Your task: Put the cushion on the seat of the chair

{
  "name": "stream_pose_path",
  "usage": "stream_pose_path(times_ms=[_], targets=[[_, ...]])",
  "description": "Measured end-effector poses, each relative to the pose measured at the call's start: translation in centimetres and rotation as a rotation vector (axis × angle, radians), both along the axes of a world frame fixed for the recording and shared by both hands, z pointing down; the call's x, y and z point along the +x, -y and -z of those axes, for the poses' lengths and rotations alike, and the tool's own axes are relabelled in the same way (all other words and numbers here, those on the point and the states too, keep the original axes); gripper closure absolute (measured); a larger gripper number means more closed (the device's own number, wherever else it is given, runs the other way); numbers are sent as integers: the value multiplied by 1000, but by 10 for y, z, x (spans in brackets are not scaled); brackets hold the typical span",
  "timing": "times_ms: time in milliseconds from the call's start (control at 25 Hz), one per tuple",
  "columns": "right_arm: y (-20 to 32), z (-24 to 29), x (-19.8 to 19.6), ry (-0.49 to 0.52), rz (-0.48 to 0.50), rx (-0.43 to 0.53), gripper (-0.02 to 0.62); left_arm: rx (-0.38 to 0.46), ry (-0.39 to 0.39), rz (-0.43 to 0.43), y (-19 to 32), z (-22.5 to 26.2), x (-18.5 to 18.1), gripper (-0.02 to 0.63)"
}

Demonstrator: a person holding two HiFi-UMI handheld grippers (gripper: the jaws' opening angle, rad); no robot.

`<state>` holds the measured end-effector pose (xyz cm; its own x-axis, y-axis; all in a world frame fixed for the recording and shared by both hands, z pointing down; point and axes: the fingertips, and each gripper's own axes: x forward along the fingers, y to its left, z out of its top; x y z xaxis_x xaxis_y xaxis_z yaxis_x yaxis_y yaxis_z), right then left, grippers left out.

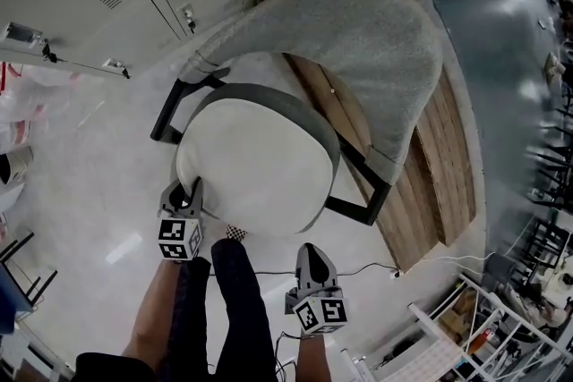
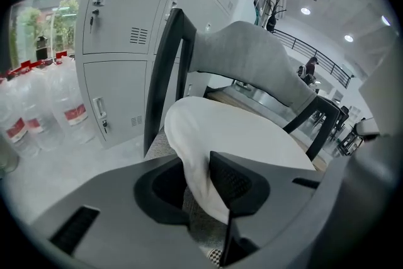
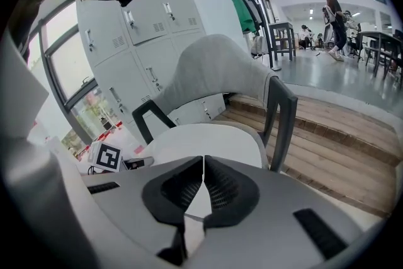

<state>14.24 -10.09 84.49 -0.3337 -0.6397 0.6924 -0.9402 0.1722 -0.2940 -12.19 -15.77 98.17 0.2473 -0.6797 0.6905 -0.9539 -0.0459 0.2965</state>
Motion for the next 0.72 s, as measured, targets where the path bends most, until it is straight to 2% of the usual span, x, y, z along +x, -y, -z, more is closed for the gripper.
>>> stream_pose_path(times_ms=[120,240,440,720], targets=[[-2,10,-2,2,1,10,565,-31,12,27,-1,2,-6,475],[-4,22,-1,6,-2,23,565,-64,-8,11,-6,5,-7,351],[-5,41,-3,17,-7,49,565,-65,2,-12,-13,26,-8,334],[-9,74,-8,32,-8,89,565,-14,20,-31,-16,80,-6,334]])
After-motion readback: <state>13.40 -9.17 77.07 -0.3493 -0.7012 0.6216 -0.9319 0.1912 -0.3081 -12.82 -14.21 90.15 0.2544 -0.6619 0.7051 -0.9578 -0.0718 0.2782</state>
